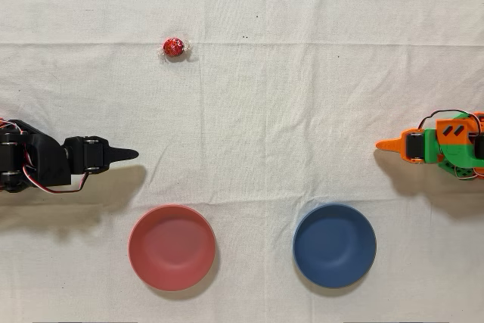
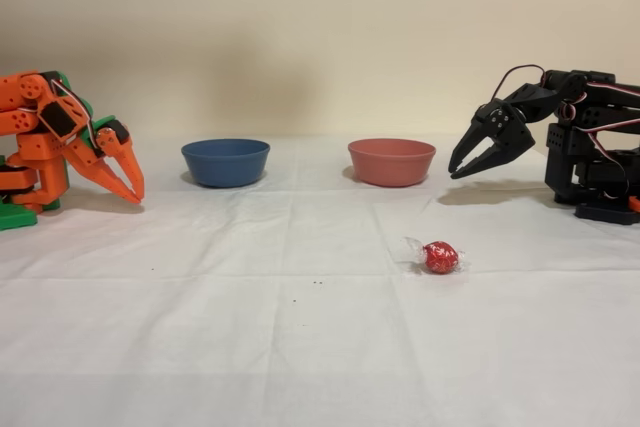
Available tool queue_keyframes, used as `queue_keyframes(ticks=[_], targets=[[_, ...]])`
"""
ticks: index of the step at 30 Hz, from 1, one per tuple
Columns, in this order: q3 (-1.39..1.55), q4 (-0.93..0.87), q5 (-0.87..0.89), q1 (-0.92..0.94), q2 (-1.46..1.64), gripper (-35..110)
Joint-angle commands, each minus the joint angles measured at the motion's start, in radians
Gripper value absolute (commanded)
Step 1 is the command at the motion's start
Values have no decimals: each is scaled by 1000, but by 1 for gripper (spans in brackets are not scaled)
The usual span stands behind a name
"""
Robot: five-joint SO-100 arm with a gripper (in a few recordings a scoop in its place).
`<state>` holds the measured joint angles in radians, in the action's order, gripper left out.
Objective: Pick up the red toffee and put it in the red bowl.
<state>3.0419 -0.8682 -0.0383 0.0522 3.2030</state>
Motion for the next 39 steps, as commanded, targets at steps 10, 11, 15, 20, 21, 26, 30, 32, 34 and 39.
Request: queue_keyframes(ticks=[10,11,15,20,21,26,30,32,34,39], targets=[[21,-15,-12,2,14,1],[21,-15,-12,2,14,1],[21,-15,-12,2,14,1],[21,-15,-12,2,14,1],[21,-15,-12,2,14,1],[21,-15,-12,2,14,1],[21,-15,-17,2,14,1],[21,-15,-5,2,14,1],[21,-14,49,2,14,1],[21,20,5,2,14,0]])
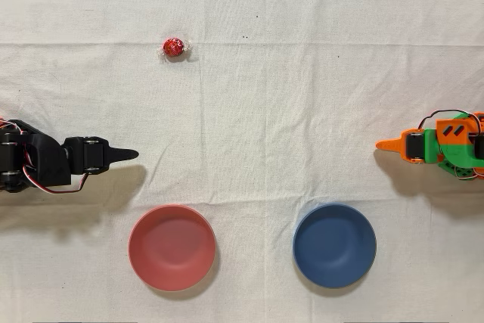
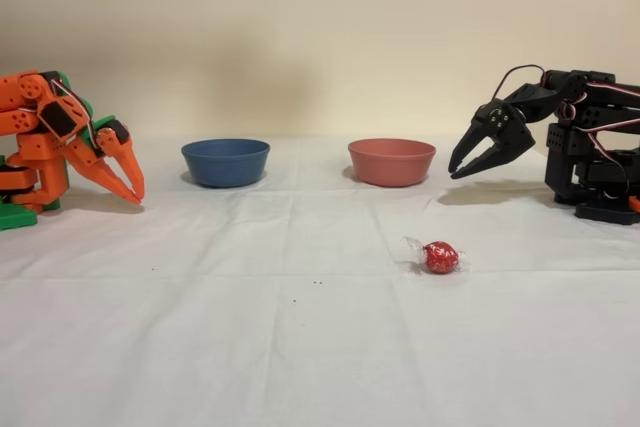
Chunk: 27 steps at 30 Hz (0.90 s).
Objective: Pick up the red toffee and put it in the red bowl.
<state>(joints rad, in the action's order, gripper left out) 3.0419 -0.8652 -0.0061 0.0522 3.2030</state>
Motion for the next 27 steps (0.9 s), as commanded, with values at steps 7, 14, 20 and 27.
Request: queue_keyframes(ticks=[7,14,20,27], targets=[[-67,0,-117,3,14,0],[-233,-38,-183,-3,6,0],[-403,-21,-189,-6,-181,0],[-681,0,-155,-6,-472,0]])
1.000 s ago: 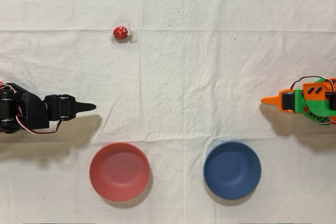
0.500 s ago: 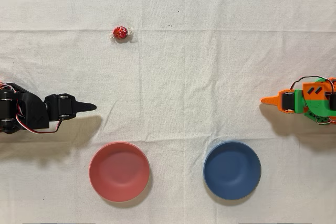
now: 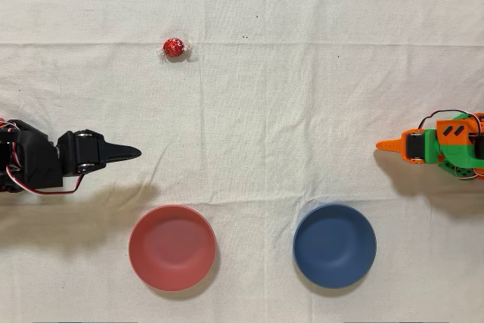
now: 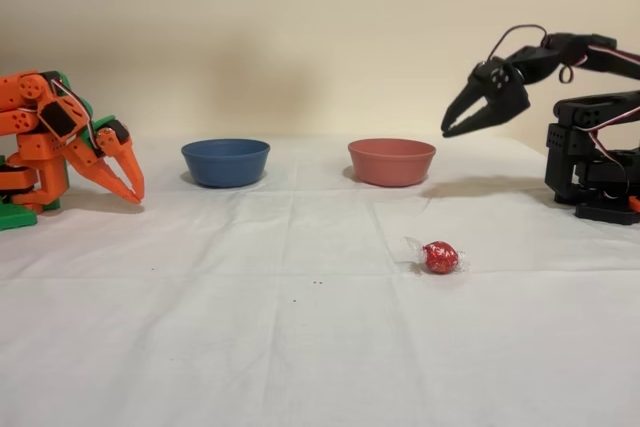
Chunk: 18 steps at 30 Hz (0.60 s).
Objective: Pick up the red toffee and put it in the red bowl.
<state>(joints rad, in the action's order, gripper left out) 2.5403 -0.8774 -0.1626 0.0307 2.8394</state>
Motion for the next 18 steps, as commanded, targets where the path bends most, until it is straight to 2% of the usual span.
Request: queue_keyframes(ticks=[1,9,18], targets=[[-224,6,6,14,-155,0],[-657,-107,98,-20,-538,0],[-871,-147,195,-103,-770,0]])
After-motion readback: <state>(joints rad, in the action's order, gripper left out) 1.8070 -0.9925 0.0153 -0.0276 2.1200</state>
